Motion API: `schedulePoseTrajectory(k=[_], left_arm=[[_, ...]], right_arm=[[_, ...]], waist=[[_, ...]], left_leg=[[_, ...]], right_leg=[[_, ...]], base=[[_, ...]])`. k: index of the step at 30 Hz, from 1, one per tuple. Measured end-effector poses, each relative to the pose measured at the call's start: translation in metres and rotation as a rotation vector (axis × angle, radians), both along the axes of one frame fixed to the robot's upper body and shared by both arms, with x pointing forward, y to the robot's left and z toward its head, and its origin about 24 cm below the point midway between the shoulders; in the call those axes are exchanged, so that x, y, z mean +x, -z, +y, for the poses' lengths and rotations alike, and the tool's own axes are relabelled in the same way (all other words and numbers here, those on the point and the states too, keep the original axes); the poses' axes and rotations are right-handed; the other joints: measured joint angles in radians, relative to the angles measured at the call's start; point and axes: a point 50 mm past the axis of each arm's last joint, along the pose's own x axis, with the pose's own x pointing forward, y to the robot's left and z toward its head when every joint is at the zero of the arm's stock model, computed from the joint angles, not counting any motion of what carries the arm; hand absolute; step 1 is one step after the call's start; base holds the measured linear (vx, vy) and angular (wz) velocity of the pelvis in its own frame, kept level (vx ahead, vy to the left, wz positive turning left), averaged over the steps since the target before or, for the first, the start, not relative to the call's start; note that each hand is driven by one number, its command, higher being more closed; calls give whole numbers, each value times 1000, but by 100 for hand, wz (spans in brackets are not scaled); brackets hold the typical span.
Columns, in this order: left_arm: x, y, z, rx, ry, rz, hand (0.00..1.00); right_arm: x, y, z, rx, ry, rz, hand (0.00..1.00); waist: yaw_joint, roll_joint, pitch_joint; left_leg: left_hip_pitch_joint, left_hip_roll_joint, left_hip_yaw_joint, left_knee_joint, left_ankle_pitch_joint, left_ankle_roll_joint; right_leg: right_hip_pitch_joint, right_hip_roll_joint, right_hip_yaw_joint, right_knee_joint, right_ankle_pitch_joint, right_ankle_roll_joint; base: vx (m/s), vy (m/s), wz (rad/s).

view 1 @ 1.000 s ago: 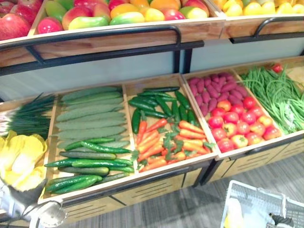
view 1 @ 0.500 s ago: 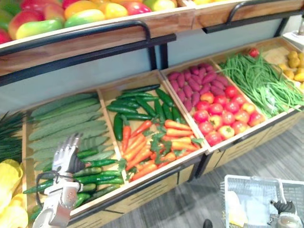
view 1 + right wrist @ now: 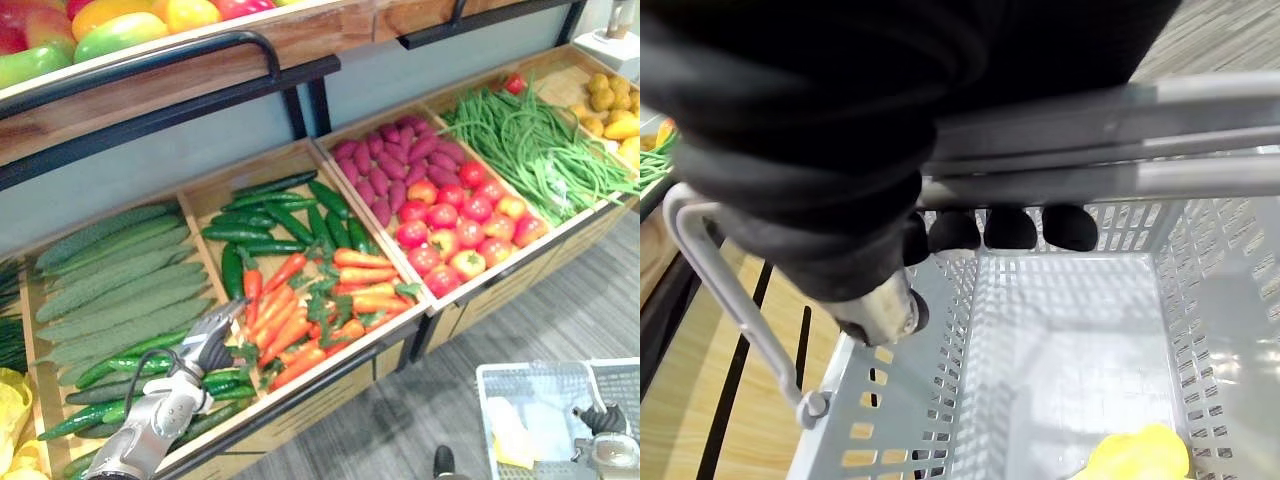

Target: Pick vegetable in the basket

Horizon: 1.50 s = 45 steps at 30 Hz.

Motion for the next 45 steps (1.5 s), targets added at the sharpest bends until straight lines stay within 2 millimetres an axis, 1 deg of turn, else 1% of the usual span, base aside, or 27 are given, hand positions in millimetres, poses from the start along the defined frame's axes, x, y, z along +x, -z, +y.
schedulePoseTrajectory(k=[4, 6, 9, 15, 20, 23, 28, 32, 34, 38, 41, 45], left_arm=[[2, -4, -3, -136, 9, 35, 0], [3, -6, -5, -254, 5, 48, 0], [3, -6, -2, -346, -24, 63, 0], [3, -2, 1, -385, -58, 112, 0], [4, 4, 8, -449, -107, 154, 0], [4, 5, 8, -451, -100, 169, 0], [7, 7, 8, -449, -83, 204, 0], [9, 12, -3, -436, -23, 258, 0], [8, 14, -6, -419, 3, 278, 0], [18, 8, -13, -392, 50, 271, 0], [22, 6, -17, -344, 90, 280, 0], [24, 6, -21, -322, 115, 293, 0]], right_arm=[[3, -2, 0, -3, -6, -7, 100], [4, -2, 0, 2, -14, -6, 100], [6, -3, 1, 4, -38, 3, 100], [8, -4, 1, 3, -51, 9, 100], [8, -4, 1, 7, -48, 16, 100], [7, -3, 1, 9, -43, 24, 100], [7, -3, 1, 11, -43, 27, 100], [8, -3, 1, 11, -43, 26, 100], [11, -5, 1, 11, -46, 16, 100], [15, -6, 2, 9, -49, 7, 100], [16, -6, 3, 9, -58, 10, 100], [23, -9, 4, 3, -73, -11, 100]], waist=[[-1, 8, 4], [0, 14, 4], [-1, 15, 4], [-1, 15, 4], [-1, 14, 4], [-3, 14, 5], [-4, 12, 6], [-4, 12, 7], [-2, 13, 8], [-6, 14, 31], [-15, 15, 33], [-26, 19, 43]], left_leg=[[0, 0, 0, 0, 0, 0], [1, 0, -1, 0, 0, 0], [2, 0, -2, 1, 0, 0], [2, 0, -2, 1, 0, 0], [1, -3, -2, 1, 1, 0], [1, -7, 0, 1, 1, 0], [2, -9, 5, 1, 0, 0], [2, -9, 12, 0, 0, 0], [0, -9, 25, -1, 0, 0], [1, -9, 29, -1, 0, 0], [1, -7, 35, -1, -1, -1], [0, -6, 60, -2, -2, -3]], right_leg=[[1, -1, 0, -2, 2, 3], [2, -1, -1, -2, 2, 3], [4, -1, -1, -2, 4, 1], [7, -4, -2, -11, 12, 3], [8, -6, -1, -18, 18, 6], [17, -7, 0, -38, 30, 5], [17, -8, 7, -44, 34, 8], [12, -8, 14, -44, 35, 10], [1, -5, 28, -45, 41, 6], [-1, -5, 35, -45, 44, 6], [-5, -1, 40, -45, 44, 6], [-23, 4, 67, -45, 49, 4]], base=[[-14, -26, 0], [-16, -32, 1], [-11, -23, 0], [-4, -5, 0], [-8, -12, -1], [-5, -10, -1], [-7, -23, -3], [-8, -28, -5], [-16, -32, -18], [-29, -32, -6], [-13, -33, -6], [-11, -41, -19]])
